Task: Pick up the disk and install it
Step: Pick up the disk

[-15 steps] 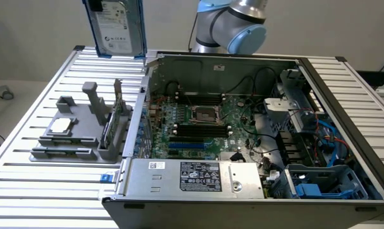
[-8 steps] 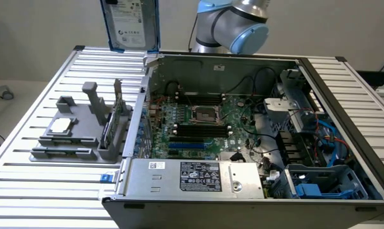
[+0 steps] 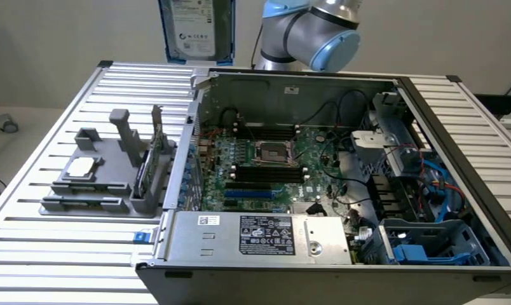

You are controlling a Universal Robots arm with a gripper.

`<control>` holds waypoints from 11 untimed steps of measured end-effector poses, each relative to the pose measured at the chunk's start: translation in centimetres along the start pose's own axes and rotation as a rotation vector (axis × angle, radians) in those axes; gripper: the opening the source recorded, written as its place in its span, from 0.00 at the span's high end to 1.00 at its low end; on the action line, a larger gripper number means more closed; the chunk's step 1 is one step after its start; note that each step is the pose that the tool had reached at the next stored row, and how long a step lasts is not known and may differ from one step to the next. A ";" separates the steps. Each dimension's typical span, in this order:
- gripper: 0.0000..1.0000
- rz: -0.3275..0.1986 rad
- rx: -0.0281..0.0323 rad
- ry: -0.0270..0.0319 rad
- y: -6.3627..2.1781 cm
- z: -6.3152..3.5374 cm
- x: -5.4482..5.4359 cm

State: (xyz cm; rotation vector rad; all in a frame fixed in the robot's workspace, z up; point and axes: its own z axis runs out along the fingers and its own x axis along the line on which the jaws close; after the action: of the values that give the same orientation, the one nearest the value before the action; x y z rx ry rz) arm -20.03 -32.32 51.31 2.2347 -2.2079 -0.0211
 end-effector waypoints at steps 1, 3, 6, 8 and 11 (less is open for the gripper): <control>0.67 0.000 0.0000 -0.0016 -0.45 -0.15 0.0; 0.67 0.000 0.0000 -0.0047 -1.36 -0.46 0.1; 0.67 0.000 0.0000 -0.0087 -2.70 -0.90 0.3; 0.67 0.000 0.0001 -0.0110 -3.61 -1.16 0.4; 0.67 0.000 0.0001 -0.0142 -5.00 -1.51 0.5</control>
State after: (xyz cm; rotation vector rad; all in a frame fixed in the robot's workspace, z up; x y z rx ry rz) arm -15.01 -32.77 52.78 2.2421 -2.2146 -0.0370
